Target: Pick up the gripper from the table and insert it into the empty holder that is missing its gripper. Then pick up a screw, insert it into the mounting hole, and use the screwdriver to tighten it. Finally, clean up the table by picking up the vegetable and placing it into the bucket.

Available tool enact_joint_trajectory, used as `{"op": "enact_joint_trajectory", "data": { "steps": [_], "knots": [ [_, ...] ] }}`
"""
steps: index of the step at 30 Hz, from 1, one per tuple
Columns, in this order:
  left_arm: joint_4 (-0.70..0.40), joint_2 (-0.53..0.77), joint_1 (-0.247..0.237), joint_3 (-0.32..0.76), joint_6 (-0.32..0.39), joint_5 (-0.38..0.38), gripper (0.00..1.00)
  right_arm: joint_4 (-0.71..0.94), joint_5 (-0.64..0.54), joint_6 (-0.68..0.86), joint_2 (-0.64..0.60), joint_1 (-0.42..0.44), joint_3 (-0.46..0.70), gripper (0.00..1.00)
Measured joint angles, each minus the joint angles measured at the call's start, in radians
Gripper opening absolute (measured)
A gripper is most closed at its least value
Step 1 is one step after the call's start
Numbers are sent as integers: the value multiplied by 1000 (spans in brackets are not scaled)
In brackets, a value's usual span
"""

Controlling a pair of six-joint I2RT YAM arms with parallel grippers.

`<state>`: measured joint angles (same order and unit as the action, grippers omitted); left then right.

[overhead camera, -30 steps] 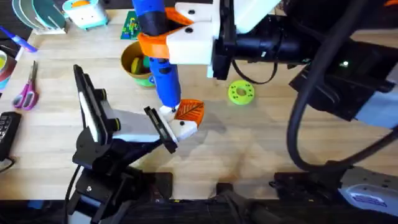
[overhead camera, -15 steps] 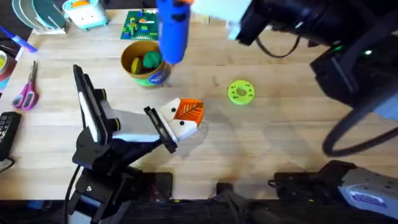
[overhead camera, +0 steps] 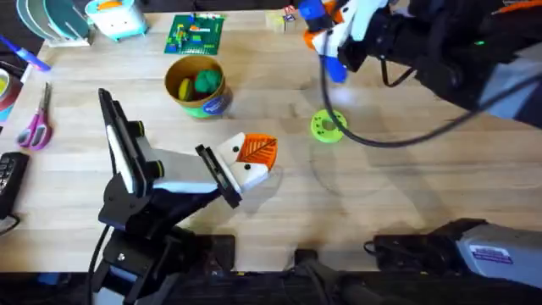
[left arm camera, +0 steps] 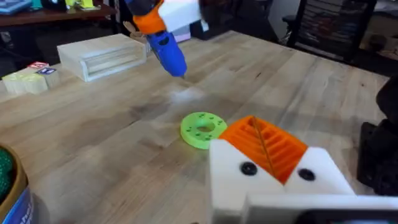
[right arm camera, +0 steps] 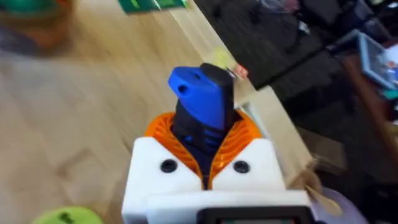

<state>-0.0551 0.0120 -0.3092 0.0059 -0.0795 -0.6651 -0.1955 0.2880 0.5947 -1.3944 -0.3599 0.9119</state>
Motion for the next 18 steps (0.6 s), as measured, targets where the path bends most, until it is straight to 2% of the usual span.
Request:
{"op": "enact_joint_trajectory", "data": {
  "steps": [4, 8, 13, 16, 17, 18],
  "knots": [
    [0, 0, 0, 0, 0, 0, 8, -4, -267, 284, -113, 19, 0, 26],
    [0, 0, 0, 0, 0, 0, 8, -1, -437, 482, -249, 35, 0, 26],
    [0, 0, 0, 0, 0, 0, 8, 8, -532, 616, -394, 35, 0, 26],
    [0, 0, 0, 0, 0, 0, 8, 2, -557, 643, -412, 33, 5, 26],
    [0, 0, 0, 0, 0, 0, 8, 7, -559, 647, -412, 33, 6, 44],
    [0, 0, 0, 0, 0, 0, 8, 17, -560, 646, -412, 33, 7, 120]
  ]
}}
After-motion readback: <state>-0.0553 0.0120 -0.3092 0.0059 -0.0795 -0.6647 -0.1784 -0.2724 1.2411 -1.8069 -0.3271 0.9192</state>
